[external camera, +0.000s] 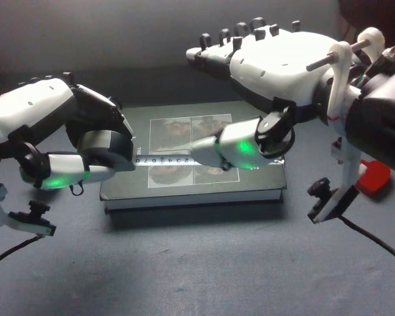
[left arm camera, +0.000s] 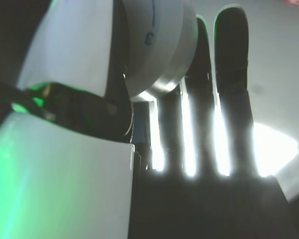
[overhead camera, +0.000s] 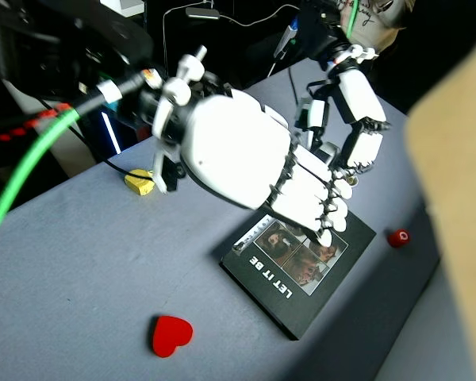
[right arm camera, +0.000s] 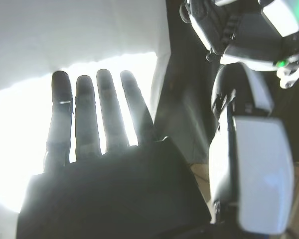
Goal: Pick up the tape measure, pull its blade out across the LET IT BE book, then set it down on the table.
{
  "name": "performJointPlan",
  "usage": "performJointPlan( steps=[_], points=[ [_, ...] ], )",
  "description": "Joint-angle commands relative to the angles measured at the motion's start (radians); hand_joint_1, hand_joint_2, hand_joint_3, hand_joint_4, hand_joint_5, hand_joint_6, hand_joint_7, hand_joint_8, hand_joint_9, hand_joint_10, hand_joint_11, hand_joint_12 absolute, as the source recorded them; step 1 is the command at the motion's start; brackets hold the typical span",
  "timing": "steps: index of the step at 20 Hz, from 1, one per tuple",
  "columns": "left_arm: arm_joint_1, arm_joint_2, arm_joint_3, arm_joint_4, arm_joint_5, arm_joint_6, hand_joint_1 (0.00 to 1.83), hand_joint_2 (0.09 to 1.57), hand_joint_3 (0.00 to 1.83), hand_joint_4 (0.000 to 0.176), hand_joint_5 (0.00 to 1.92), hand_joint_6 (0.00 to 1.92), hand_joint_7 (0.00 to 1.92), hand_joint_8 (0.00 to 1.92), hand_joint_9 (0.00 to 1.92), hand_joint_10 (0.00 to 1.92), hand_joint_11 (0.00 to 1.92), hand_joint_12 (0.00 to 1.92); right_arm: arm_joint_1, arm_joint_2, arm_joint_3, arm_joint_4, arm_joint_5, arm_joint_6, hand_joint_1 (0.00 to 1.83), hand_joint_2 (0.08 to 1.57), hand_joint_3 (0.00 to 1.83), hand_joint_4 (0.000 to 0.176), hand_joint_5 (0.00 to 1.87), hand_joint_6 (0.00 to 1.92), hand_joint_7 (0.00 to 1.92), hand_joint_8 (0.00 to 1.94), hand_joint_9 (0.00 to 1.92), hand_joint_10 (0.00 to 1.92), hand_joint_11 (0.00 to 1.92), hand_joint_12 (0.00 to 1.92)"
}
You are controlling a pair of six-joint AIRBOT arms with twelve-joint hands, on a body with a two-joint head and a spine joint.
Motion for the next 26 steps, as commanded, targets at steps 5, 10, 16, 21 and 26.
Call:
performJointPlan(
  steps=[5, 10, 16, 21, 26],
  points=[
    [-0.036, -0.008, 0.040, 0.010, -0.104, -0.025, 1.38, 1.11, 0.00, 0.000, 1.00, 0.72, 1.03, 1.00, 0.86, 1.27, 0.78, 1.03, 0.002, -0.025, 0.015, -0.062, 0.039, 0.003, 0.97, 1.12, 0.01, 0.000, 0.39, 0.01, 0.45, 0.01, 0.40, 0.02, 0.01, 1.09],
    [-0.089, -0.031, 0.077, 0.034, -0.070, -0.038, 1.38, 1.10, 0.00, 0.000, 1.04, 0.66, 1.02, 1.01, 0.86, 1.27, 0.78, 1.03, -0.043, -0.066, 0.047, -0.056, 0.103, 0.008, 1.04, 1.14, 0.00, 0.000, 0.56, 0.02, 0.60, 0.01, 0.59, 0.04, 0.17, 1.15],
    [-0.104, -0.035, 0.081, 0.052, -0.042, -0.039, 1.38, 1.09, 0.00, 0.000, 1.08, 0.61, 1.04, 0.97, 0.87, 1.26, 0.80, 1.01, -0.010, -0.089, 0.101, 0.001, 0.109, 0.015, 1.05, 1.14, 0.00, 0.000, 0.65, 0.03, 0.69, 0.02, 0.68, 0.05, 0.23, 1.15],
    [-0.106, -0.034, 0.090, 0.046, -0.050, -0.039, 1.38, 1.09, 0.00, 0.000, 1.06, 0.62, 1.05, 0.95, 0.87, 1.26, 0.80, 1.01, -0.030, -0.104, 0.127, 0.008, 0.125, 0.020, 1.05, 1.14, 0.00, 0.000, 0.67, 0.02, 0.72, 0.03, 0.72, 0.06, 0.26, 1.16],
    [-0.108, -0.035, 0.096, 0.027, -0.060, -0.039, 1.38, 1.09, 0.00, 0.000, 1.07, 0.62, 1.05, 0.97, 0.87, 1.25, 0.80, 1.01, -0.045, -0.113, 0.141, 0.008, 0.132, 0.025, 1.06, 1.14, 0.00, 0.000, 0.68, 0.01, 0.73, 0.01, 0.73, 0.04, 0.26, 1.15]
  ],
)
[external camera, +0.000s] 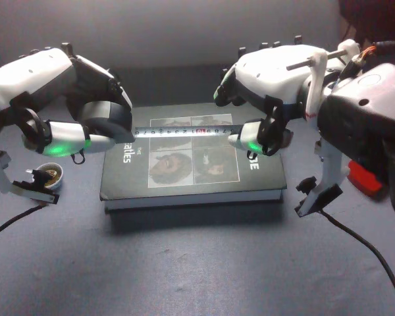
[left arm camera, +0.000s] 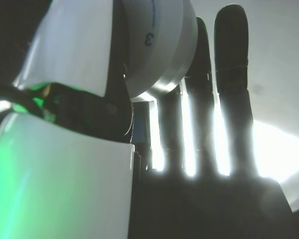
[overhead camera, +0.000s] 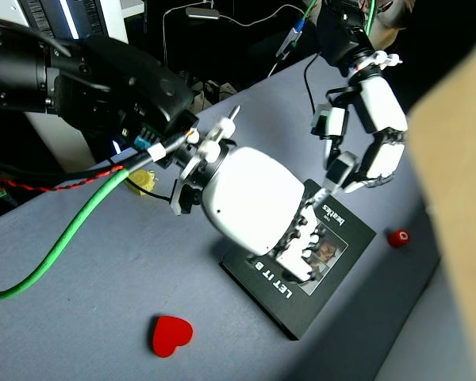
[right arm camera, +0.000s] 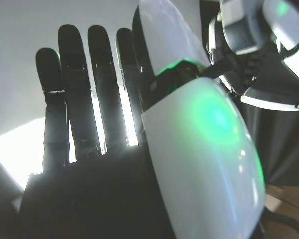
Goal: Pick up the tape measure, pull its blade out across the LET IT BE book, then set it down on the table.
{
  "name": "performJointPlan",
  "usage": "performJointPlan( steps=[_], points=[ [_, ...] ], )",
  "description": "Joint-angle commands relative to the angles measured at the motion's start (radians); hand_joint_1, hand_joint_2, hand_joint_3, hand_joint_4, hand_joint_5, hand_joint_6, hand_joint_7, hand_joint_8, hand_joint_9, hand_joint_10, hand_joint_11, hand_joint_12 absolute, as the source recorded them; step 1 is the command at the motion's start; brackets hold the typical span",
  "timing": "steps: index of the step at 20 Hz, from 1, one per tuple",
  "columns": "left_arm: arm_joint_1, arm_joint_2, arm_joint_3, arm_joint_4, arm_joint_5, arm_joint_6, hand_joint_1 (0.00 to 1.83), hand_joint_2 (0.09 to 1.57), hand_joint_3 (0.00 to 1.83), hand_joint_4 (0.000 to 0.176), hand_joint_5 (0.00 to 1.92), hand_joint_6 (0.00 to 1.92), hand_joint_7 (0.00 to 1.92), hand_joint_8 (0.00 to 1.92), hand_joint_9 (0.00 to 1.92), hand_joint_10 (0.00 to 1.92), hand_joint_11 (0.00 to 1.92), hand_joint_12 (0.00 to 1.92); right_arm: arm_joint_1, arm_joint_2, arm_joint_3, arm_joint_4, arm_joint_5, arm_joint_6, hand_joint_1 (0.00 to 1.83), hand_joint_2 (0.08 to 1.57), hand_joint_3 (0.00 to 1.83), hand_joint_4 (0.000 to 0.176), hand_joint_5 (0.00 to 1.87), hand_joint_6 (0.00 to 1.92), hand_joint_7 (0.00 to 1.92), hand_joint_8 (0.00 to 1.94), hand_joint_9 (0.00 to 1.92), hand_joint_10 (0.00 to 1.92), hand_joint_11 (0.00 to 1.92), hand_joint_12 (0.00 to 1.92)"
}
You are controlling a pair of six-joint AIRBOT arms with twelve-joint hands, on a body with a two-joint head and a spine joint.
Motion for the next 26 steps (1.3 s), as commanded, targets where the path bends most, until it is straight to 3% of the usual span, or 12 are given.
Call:
performJointPlan(
  steps=[1, 12, 26],
  points=[
    [-0.015, 0.002, 0.002, 0.005, -0.127, -0.012, 1.38, 1.09, 0.00, 0.000, 1.07, 0.62, 1.05, 0.97, 0.87, 1.25, 0.80, 1.01, 0.003, 0.001, 0.003, -0.062, 0.030, 0.006, 1.06, 1.14, 0.00, 0.000, 0.68, 0.01, 0.74, 0.01, 0.73, 0.04, 0.26, 1.15],
    [-0.019, 0.003, 0.000, -0.032, -0.132, -0.012, 1.38, 1.10, 0.00, 0.000, 1.04, 0.66, 1.04, 0.97, 0.87, 1.26, 0.79, 1.02, -0.003, -0.009, 0.044, -0.062, 0.022, 0.021, 1.06, 1.15, 0.00, 0.000, 0.70, 0.01, 0.76, 0.01, 0.72, 0.03, 0.24, 1.15],
    [-0.023, 0.002, 0.003, -0.010, -0.140, -0.018, 1.38, 1.10, 0.00, 0.000, 1.03, 0.68, 1.04, 0.97, 0.88, 1.25, 0.79, 1.01, -0.020, -0.024, 0.045, -0.128, 0.015, 0.056, 1.06, 1.15, 0.00, 0.000, 0.71, 0.01, 0.74, 0.00, 0.72, 0.02, 0.27, 1.17]
  ],
)
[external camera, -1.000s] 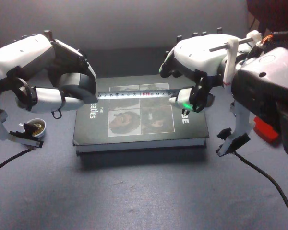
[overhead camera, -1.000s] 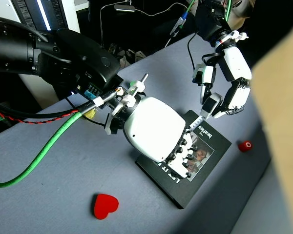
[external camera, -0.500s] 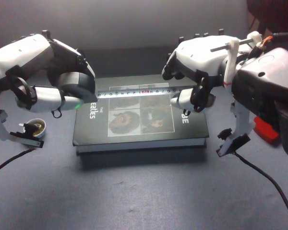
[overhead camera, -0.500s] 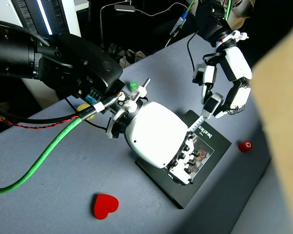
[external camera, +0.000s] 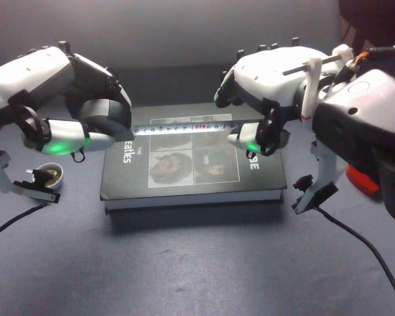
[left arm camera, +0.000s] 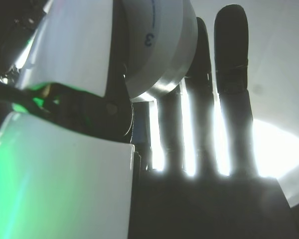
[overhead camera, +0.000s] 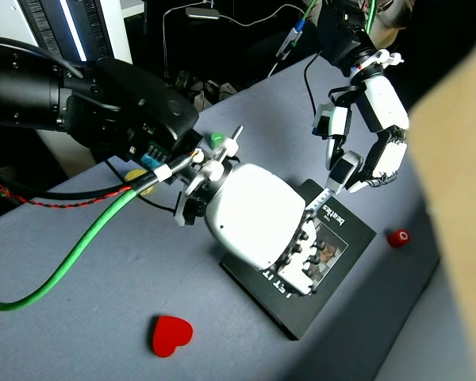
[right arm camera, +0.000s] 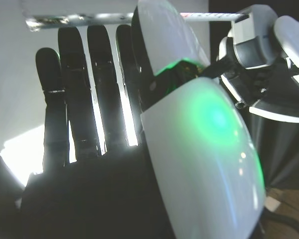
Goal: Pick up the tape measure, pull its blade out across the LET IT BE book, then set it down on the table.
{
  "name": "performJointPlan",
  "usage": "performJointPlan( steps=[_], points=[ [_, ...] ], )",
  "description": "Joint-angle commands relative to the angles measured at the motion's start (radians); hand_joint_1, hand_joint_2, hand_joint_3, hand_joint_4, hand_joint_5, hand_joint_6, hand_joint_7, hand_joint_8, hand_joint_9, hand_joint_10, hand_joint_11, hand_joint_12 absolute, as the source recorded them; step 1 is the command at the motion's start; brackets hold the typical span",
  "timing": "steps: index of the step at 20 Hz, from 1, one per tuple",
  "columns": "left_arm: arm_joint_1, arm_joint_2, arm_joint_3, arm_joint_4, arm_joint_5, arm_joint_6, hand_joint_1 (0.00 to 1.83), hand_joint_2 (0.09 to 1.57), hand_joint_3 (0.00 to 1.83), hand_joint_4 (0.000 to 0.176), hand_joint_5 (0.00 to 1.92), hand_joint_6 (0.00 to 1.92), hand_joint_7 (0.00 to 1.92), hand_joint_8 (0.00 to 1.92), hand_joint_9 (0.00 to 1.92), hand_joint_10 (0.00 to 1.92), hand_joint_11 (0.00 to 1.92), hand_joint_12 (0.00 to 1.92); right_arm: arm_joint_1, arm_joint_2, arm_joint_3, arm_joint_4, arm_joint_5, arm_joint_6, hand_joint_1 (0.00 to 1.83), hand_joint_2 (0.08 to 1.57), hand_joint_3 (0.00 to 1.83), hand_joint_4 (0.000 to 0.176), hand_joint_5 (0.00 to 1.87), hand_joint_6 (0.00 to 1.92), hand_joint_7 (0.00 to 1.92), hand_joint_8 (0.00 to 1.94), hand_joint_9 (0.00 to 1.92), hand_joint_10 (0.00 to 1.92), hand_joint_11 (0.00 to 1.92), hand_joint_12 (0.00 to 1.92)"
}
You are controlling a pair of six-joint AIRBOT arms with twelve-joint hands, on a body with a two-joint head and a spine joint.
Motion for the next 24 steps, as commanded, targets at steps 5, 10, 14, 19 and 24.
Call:
performJointPlan(
  steps=[5, 10, 14, 19, 24],
  points=[
    [-0.025, 0.000, 0.006, 0.012, -0.136, -0.011, 1.38, 1.09, 0.00, 0.000, 1.08, 0.62, 1.02, 0.99, 0.88, 1.25, 0.80, 1.01, 0.002, -0.003, 0.004, -0.068, 0.025, 0.016, 1.06, 1.15, 0.00, 0.000, 0.71, 0.01, 0.73, 0.00, 0.71, 0.02, 0.26, 1.16],
    [-0.028, 0.002, 0.007, 0.019, -0.131, -0.011, 1.38, 1.09, 0.00, 0.000, 1.07, 0.63, 1.03, 0.98, 0.88, 1.25, 0.81, 1.01, 0.003, -0.008, 0.010, -0.101, 0.025, 0.035, 1.06, 1.15, 0.00, 0.000, 0.72, 0.01, 0.75, 0.01, 0.73, 0.03, 0.27, 1.16],
    [-0.028, 0.001, 0.011, 0.019, -0.130, -0.011, 1.38, 1.09, 0.00, 0.000, 1.08, 0.62, 1.02, 0.99, 0.88, 1.25, 0.81, 1.01, 0.004, -0.008, 0.011, -0.103, 0.025, 0.036, 1.06, 1.15, 0.00, 0.000, 0.72, 0.01, 0.76, 0.01, 0.76, 0.03, 0.28, 1.16],
    [-0.033, 0.004, 0.011, 0.019, -0.130, -0.011, 1.38, 1.10, 0.00, 0.000, 1.07, 0.63, 1.02, 1.00, 0.87, 1.26, 0.78, 1.01, 0.005, -0.008, 0.014, -0.103, 0.025, 0.037, 1.06, 1.15, 0.00, 0.000, 0.73, 0.01, 0.77, 0.01, 0.75, 0.03, 0.27, 1.16],
    [-0.034, 0.006, 0.009, 0.020, -0.130, -0.011, 1.38, 1.10, 0.00, 0.000, 1.06, 0.64, 1.03, 1.00, 0.86, 1.27, 0.78, 1.02, 0.005, -0.009, 0.017, -0.103, 0.024, 0.039, 1.05, 1.15, 0.00, 0.000, 0.73, 0.01, 0.77, 0.01, 0.75, 0.03, 0.26, 1.15]
  ],
)
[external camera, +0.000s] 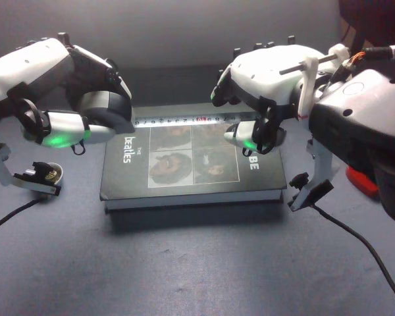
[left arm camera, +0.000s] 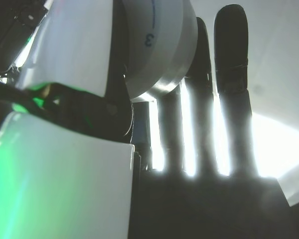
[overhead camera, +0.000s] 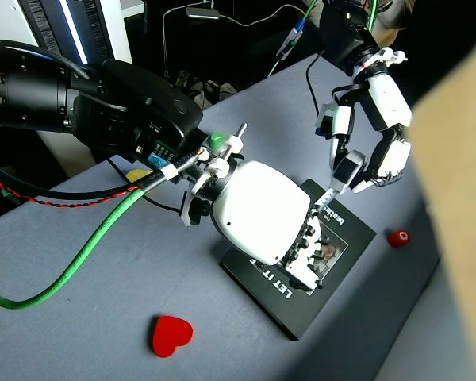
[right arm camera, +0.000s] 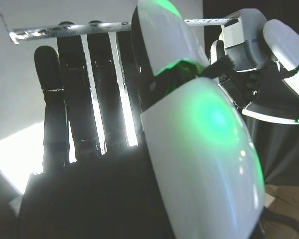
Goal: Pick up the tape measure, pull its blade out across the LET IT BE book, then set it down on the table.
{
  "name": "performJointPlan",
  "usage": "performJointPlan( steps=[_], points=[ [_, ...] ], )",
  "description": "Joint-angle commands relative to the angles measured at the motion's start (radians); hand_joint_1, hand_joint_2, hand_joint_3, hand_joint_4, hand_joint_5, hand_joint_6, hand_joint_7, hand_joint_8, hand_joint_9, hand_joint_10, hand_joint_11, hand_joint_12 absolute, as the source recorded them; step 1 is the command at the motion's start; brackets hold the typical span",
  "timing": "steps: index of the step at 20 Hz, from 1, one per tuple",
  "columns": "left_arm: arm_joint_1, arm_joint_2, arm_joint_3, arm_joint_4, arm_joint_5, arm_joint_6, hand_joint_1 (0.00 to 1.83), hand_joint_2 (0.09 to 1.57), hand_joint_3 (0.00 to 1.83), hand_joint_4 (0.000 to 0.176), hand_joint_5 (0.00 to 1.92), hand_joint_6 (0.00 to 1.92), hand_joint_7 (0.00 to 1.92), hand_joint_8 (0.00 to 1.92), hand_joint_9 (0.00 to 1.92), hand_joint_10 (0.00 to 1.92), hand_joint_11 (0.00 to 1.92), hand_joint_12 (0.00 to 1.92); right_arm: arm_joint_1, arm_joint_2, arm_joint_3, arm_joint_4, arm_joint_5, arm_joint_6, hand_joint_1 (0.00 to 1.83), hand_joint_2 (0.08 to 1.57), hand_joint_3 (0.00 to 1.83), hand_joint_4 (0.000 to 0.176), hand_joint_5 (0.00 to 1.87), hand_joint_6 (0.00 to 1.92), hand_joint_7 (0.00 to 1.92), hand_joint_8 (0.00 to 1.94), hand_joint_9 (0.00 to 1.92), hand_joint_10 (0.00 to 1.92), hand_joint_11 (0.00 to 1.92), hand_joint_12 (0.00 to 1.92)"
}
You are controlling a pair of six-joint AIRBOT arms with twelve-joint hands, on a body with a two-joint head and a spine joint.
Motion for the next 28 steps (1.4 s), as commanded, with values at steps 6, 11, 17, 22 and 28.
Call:
performJointPlan(
  steps=[6, 11, 17, 22, 28],
  points=[
    [-0.015, 0.011, -0.001, 0.010, -0.130, -0.010, 1.38, 1.10, 0.00, 0.000, 1.06, 0.64, 1.03, 1.01, 0.85, 1.27, 0.79, 1.02, 0.012, 0.003, 0.001, -0.070, 0.031, 0.009, 1.05, 1.15, 0.00, 0.000, 0.73, 0.01, 0.77, 0.01, 0.75, 0.03, 0.27, 1.15],
    [-0.015, 0.013, -0.002, 0.004, -0.130, -0.010, 1.38, 1.09, 0.00, 0.000, 1.09, 0.59, 1.04, 0.98, 0.87, 1.26, 0.80, 1.04, 0.015, 0.003, 0.001, -0.071, 0.031, 0.009, 1.05, 1.15, 0.00, 0.000, 0.74, 0.01, 0.78, 0.01, 0.77, 0.03, 0.31, 1.17],
    [-0.016, 0.014, -0.001, 0.004, -0.133, -0.010, 1.38, 1.09, 0.00, 0.000, 1.09, 0.59, 1.04, 0.97, 0.87, 1.26, 0.79, 1.03, 0.021, 0.005, 0.002, -0.078, 0.031, 0.012, 1.17, 1.18, 0.00, 0.026, 0.83, 1.23, 0.86, 1.11, 0.87, 0.50, 0.59, 1.45],
    [-0.017, 0.014, 0.000, 0.004, -0.133, -0.010, 1.38, 1.09, 0.00, 0.000, 1.09, 0.60, 1.04, 0.98, 0.86, 1.26, 0.79, 1.04, 0.021, 0.006, 0.003, -0.078, 0.029, 0.015, 1.18, 1.18, 0.00, 0.016, 0.83, 1.18, 0.91, 1.17, 0.77, 1.08, 0.70, 1.55],
    [-0.021, 0.015, 0.003, 0.004, -0.133, -0.010, 1.38, 1.10, 0.00, 0.000, 1.07, 0.62, 1.04, 0.99, 0.86, 1.27, 0.80, 1.04, 0.021, 0.011, 0.003, -0.078, 0.027, 0.016, 1.18, 1.18, 0.00, 0.014, 0.83, 1.17, 0.89, 1.22, 0.75, 1.11, 0.68, 1.54]
  ],
)
